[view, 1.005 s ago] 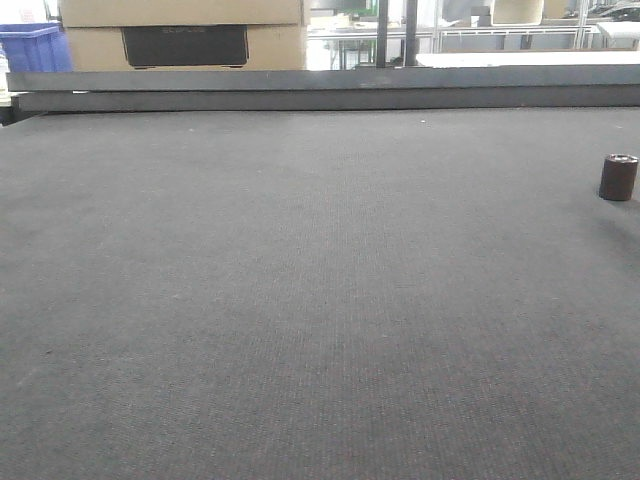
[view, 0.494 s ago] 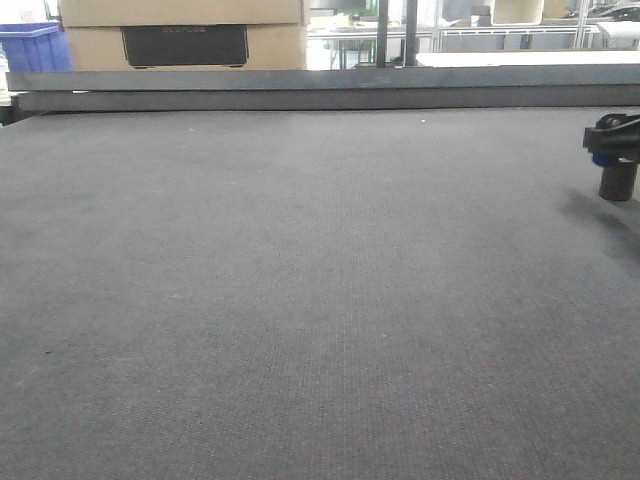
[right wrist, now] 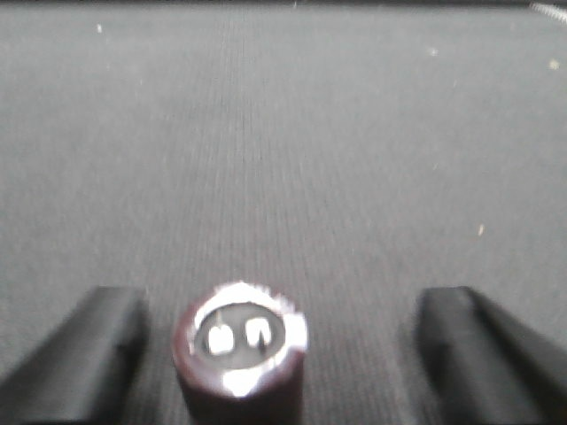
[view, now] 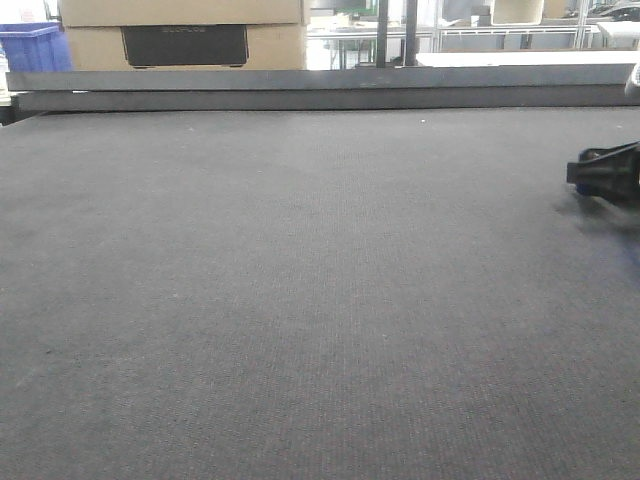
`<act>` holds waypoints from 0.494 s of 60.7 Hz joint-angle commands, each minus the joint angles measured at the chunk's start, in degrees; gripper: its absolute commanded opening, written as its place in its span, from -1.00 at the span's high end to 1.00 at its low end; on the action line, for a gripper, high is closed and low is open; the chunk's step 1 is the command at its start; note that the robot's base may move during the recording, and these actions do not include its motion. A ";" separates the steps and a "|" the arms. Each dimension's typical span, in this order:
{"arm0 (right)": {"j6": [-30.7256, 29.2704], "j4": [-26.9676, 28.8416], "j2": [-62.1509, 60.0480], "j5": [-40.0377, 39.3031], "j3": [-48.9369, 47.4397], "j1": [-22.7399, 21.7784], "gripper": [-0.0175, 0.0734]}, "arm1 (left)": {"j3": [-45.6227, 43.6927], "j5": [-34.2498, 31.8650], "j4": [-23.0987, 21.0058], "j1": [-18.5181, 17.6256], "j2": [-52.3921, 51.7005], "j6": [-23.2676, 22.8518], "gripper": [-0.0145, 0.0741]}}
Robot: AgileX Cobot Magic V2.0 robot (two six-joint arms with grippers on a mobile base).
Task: Place cylindrical capacitor in blue bin on shelf
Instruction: 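Close both grippers on their objects and lift them off the table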
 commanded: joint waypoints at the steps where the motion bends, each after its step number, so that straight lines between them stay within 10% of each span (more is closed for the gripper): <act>1: -0.06 0.33 0.17 -0.69 -0.36 -0.23 -0.03 | -0.17 -0.77 0.14 -0.41 0.20 -0.19 -0.45; 16: -0.06 0.33 -2.52 -2.39 -0.36 -0.23 0.71 | 0.12 -1.28 0.14 -0.41 0.33 -0.19 -0.45; 30: -0.06 0.33 -15.98 0.29 1.41 -0.23 0.77 | 5.17 -3.68 0.14 -0.41 4.73 -0.19 -0.45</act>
